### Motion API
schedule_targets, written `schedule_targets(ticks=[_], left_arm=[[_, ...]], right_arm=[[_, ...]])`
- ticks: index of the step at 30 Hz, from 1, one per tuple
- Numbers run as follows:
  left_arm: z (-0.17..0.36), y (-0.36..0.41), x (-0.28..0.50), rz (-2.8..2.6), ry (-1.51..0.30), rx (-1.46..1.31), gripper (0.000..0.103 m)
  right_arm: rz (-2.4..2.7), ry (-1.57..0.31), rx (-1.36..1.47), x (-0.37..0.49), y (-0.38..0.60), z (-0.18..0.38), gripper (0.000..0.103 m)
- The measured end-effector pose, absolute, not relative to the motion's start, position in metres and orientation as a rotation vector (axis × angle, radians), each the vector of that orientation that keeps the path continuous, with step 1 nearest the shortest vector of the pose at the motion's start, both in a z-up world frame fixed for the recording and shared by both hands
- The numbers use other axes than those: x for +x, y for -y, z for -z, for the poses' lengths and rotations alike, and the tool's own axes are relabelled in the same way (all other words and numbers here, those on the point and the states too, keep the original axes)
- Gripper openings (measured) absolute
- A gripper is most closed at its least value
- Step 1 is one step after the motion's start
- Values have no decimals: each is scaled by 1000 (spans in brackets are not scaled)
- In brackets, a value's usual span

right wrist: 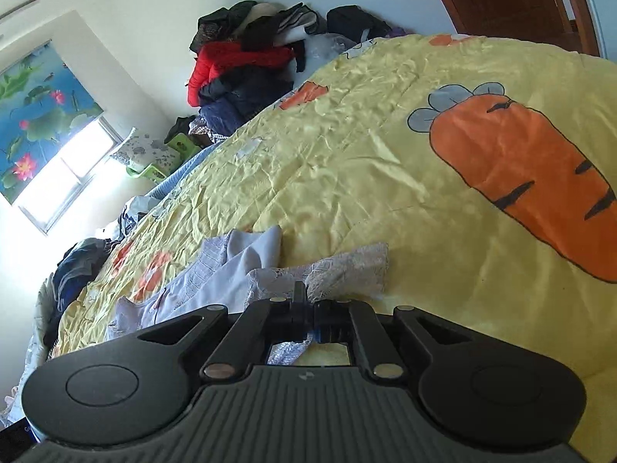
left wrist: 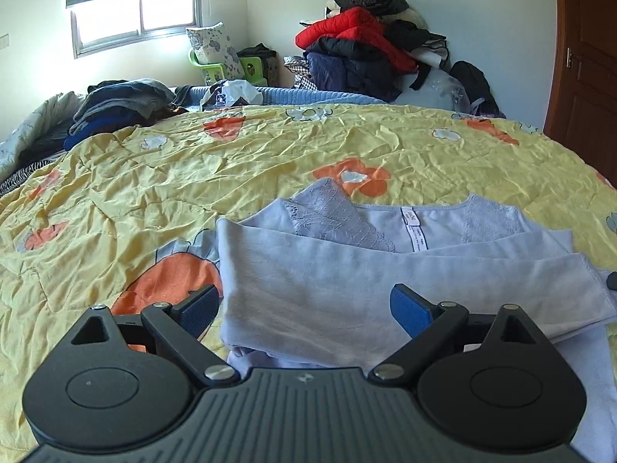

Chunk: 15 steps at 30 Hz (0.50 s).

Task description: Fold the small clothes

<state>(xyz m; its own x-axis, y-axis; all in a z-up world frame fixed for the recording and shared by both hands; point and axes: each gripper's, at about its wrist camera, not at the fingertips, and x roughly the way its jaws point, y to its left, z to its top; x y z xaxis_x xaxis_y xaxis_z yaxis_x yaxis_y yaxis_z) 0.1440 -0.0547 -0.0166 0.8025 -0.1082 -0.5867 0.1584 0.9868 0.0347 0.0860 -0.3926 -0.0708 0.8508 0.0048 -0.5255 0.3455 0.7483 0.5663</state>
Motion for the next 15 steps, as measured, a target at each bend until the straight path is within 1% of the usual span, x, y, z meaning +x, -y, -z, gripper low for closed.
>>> schedule_targets(ticks=[2, 3, 4, 6, 7, 9, 12, 15], left_arm=[[18, 54, 145, 137, -633, 96, 96], [19, 54, 146, 132, -639, 104, 96], [20, 53, 146, 127, -643, 113, 96], [23, 51, 147, 116, -654, 128, 96], [23, 50, 147, 112, -658, 131, 96], [22, 46, 144, 114, -655, 119, 96], [17, 42, 139, 119, -633, 114, 96], [13, 44, 134, 125, -614, 131, 96]], right_arm=[[214, -542, 705, 88, 392, 71, 22], [225, -548, 701, 88, 391, 71, 37], [232, -544, 695, 86, 390, 70, 42], [240, -532, 668, 80, 388, 66, 40], [245, -528, 660, 78, 388, 65, 29], [258, -524, 657, 77, 390, 64, 13], [299, -511, 548, 80, 379, 56, 12], [283, -477, 226, 87, 336, 38, 12]])
